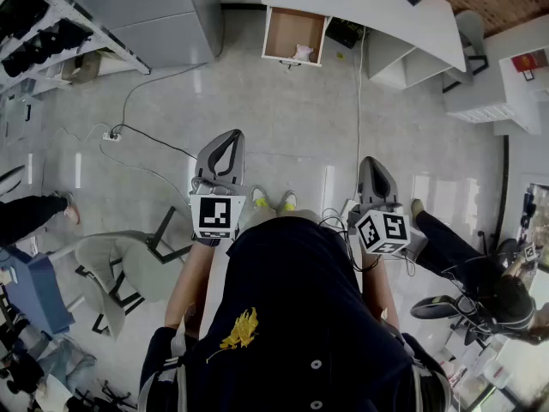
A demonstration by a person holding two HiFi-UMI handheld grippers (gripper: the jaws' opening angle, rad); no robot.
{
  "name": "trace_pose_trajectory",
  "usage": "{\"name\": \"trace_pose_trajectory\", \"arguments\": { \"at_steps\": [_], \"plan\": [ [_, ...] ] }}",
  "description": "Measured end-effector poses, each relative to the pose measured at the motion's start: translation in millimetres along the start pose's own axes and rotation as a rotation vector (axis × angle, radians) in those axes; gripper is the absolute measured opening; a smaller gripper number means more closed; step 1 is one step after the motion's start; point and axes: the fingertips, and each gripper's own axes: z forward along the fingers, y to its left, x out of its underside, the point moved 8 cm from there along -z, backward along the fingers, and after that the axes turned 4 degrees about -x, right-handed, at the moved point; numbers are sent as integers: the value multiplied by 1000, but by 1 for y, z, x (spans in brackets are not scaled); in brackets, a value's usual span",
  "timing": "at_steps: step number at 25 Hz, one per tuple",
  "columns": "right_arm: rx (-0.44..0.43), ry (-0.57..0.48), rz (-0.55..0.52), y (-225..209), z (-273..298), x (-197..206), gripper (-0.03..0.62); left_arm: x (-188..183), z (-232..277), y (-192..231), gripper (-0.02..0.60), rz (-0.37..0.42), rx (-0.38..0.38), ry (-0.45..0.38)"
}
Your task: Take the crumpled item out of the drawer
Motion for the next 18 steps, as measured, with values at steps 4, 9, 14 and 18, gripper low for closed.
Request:
{"name": "trace_pose_trajectory", "arguments": {
  "at_steps": [4, 9, 14, 18],
  "plan": [
    [-4, -26, -61, -11, -6, -11, 25, -8, 5, -16, 18, 112, 51, 12],
    [17, -48, -75, -32, -20, -13, 25, -15, 1, -32, 18, 84, 22, 6],
    [59, -125, -83, -48, -14, -37, 25, -25, 14, -31, 18, 100, 38, 0],
    [52, -162, -102, -39, 0, -52, 25, -31, 22, -21, 18, 116, 50, -23]
  ]
}}
